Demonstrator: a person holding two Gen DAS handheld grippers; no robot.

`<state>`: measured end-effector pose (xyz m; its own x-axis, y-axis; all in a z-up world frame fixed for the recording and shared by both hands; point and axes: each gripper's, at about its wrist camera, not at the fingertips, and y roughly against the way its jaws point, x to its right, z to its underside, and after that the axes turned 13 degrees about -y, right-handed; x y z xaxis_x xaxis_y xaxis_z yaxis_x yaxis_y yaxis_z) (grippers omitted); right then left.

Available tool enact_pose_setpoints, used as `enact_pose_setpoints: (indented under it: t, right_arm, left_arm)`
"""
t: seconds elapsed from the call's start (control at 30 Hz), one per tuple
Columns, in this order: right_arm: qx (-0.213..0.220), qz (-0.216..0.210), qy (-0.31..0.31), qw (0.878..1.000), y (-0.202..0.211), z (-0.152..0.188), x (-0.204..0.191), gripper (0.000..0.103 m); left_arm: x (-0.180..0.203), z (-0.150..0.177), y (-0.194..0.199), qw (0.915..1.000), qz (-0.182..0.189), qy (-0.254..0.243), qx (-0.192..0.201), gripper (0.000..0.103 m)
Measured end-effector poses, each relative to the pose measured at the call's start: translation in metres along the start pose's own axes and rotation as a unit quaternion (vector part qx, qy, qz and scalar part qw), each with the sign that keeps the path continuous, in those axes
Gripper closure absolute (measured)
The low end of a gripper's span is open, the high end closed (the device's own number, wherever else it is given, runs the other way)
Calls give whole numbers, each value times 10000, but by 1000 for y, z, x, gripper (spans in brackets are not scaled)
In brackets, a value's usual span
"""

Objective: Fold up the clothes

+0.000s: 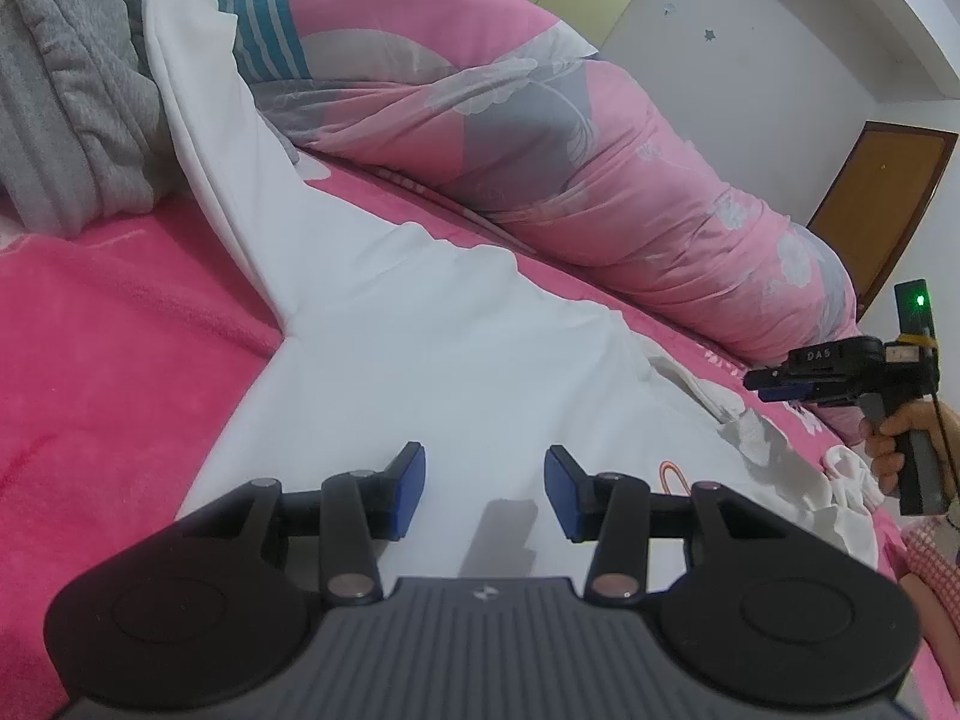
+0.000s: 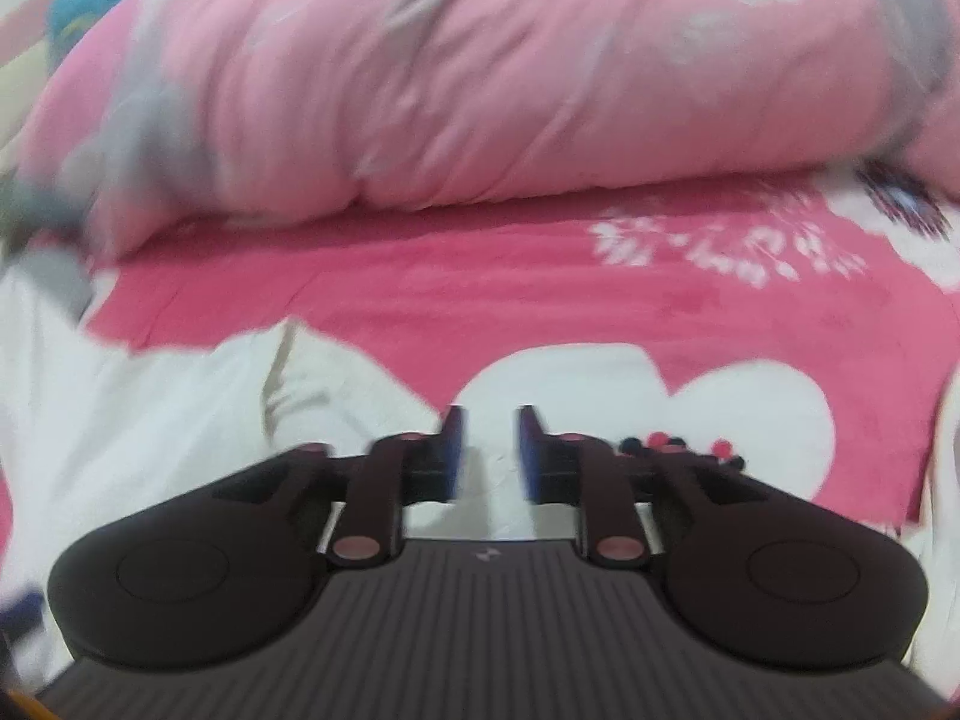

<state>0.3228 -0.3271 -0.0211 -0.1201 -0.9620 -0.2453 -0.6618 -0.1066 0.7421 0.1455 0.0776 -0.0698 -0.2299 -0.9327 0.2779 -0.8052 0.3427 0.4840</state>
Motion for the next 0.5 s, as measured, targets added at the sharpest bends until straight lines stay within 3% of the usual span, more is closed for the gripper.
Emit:
enact_pose_setpoints:
  t: [0.07, 0.23, 0.27, 0.3, 0.37, 0.5]
  right_arm:
    - [-71, 79, 233, 9997, -4, 2, 1, 57]
    - [-349, 104, -307, 9989, -19, 3, 33, 57]
    - [-447, 9, -356, 9984, -22, 5, 37, 69]
    - [-429, -34, -356, 9984, -22, 7, 38, 96]
    - [-219, -63, -302, 9993, -18, 11, 38, 98]
    - [615, 4, -512, 9968, 1, 16, 44, 99]
  left_arm:
    - [0, 0, 0, 10000, 6, -2, -2, 57]
    - [0, 1, 0, 10000, 18, -4, -6, 56]
    - [0, 1, 0, 10000, 20, -3, -6, 56]
    - [0, 1, 0, 10000, 22, -3, -7, 56]
    - [0, 1, 0, 10000, 23, -4, -6, 56]
    - [1, 1, 0, 10000, 10, -26, -6, 56]
